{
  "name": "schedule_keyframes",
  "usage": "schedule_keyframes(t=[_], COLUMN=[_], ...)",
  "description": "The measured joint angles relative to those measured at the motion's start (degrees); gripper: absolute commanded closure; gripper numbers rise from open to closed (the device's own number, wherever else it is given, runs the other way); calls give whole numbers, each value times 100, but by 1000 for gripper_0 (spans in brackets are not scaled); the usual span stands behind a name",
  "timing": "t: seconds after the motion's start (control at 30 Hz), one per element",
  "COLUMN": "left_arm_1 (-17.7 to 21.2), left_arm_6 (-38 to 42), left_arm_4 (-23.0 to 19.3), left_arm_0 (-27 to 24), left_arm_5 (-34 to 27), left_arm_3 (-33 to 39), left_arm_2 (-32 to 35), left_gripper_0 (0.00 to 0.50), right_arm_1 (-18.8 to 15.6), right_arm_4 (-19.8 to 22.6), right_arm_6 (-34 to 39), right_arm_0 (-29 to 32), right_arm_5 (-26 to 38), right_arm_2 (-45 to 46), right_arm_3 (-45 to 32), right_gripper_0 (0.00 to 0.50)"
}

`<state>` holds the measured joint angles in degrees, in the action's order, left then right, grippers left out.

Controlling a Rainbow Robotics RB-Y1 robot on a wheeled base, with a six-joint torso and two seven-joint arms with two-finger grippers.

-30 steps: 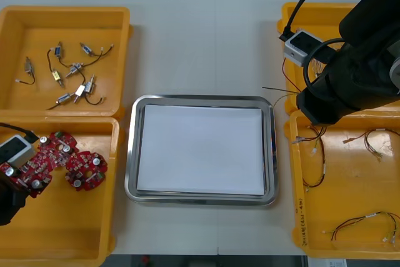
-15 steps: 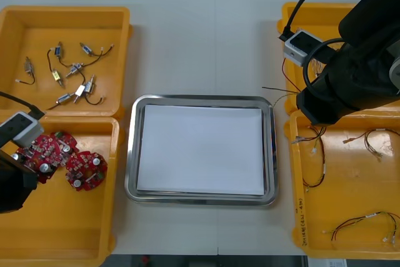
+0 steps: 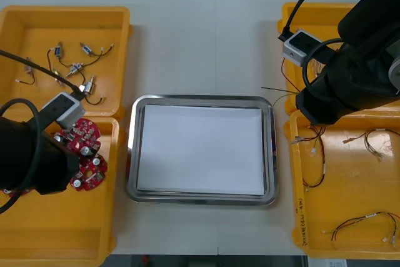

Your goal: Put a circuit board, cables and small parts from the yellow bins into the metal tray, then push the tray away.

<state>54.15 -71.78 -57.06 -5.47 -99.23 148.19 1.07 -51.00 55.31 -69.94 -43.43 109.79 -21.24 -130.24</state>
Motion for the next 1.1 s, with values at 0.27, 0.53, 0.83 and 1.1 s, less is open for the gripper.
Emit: schedule_keyframes(t=[0.27,0.53,0.83,1.1], left_arm_1=[0,-1,-176,-463], left_arm_6=[1572,1826,1826,1827], left_arm_4=[462,651,1000,1377], left_arm_0=[-803,-1456,-2017,-2455], left_arm_5=[-6,37,217,409], left_arm_3=[2,-38,-519,-988], left_arm_2=[-1211,-2127,-3045,-3816], left_gripper_0=[500,500,500,500], right_arm_1=[1,2,3,4], right_arm_4=[-1,-2,-2,-3], right_arm_6=[0,0,0,26], right_arm_0=[0,0,0,0], right_arm_5=[0,0,0,0], right_arm_2=[-1,-1,-2,-3], right_arm_3=[-1,-1,-1,-2], right_gripper_0=[500,500,500,500])
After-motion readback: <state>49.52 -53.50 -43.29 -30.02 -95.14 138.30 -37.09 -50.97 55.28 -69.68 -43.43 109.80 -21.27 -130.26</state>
